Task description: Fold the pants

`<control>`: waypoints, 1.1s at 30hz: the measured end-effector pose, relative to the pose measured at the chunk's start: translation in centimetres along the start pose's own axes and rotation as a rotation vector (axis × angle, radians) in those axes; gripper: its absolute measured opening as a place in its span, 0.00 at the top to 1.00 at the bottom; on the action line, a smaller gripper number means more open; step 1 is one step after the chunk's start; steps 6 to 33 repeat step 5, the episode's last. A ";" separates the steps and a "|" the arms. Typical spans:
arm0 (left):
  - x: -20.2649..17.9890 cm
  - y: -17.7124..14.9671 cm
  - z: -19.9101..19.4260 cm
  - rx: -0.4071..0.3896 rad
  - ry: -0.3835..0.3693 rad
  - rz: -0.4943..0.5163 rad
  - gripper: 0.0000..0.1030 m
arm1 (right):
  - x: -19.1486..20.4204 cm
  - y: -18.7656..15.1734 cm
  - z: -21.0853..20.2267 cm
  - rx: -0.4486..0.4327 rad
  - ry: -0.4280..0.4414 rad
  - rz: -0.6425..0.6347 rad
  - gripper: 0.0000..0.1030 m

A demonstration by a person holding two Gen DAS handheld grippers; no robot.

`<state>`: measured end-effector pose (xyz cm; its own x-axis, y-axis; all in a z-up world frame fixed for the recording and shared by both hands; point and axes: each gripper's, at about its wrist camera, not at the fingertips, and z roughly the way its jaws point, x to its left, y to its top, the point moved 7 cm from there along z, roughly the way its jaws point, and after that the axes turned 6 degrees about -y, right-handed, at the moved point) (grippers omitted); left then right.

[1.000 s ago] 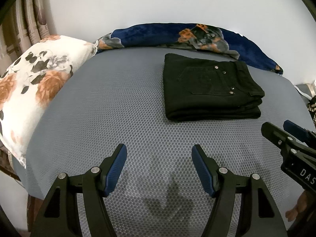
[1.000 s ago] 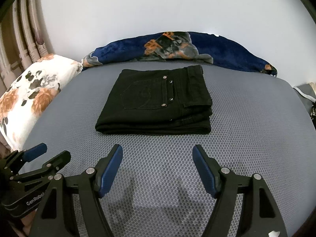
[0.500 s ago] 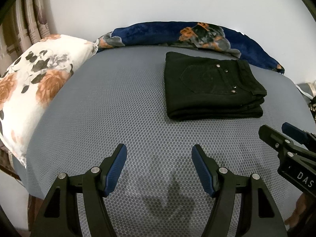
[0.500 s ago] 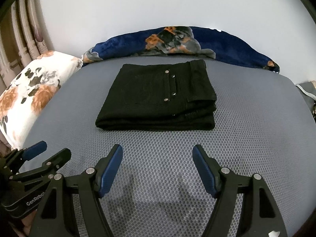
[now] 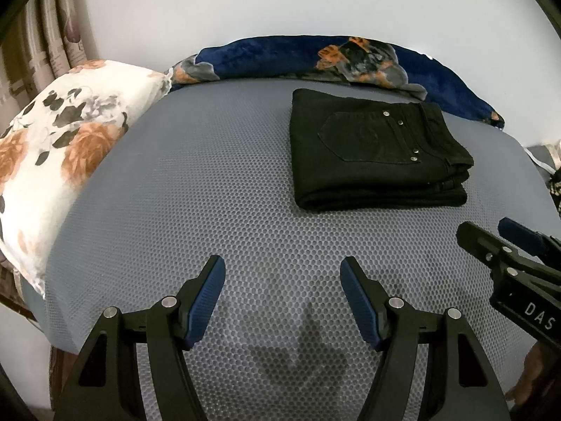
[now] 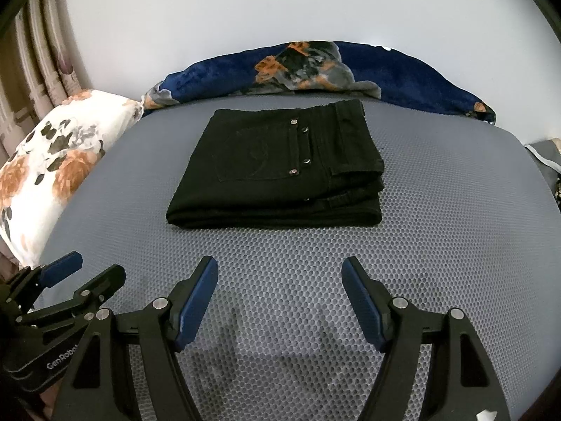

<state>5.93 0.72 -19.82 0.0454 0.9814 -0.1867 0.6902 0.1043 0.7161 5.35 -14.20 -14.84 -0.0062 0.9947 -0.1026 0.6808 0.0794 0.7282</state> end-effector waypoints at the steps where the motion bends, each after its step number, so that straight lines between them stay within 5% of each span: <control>1: 0.0 0.0 0.0 0.001 0.000 -0.001 0.33 | 0.0 0.0 0.0 0.002 -0.001 0.000 0.31; 33: 0.1 0.1 0.3 0.007 -0.005 -0.003 0.33 | 0.1 0.0 0.1 0.003 -0.006 0.000 0.31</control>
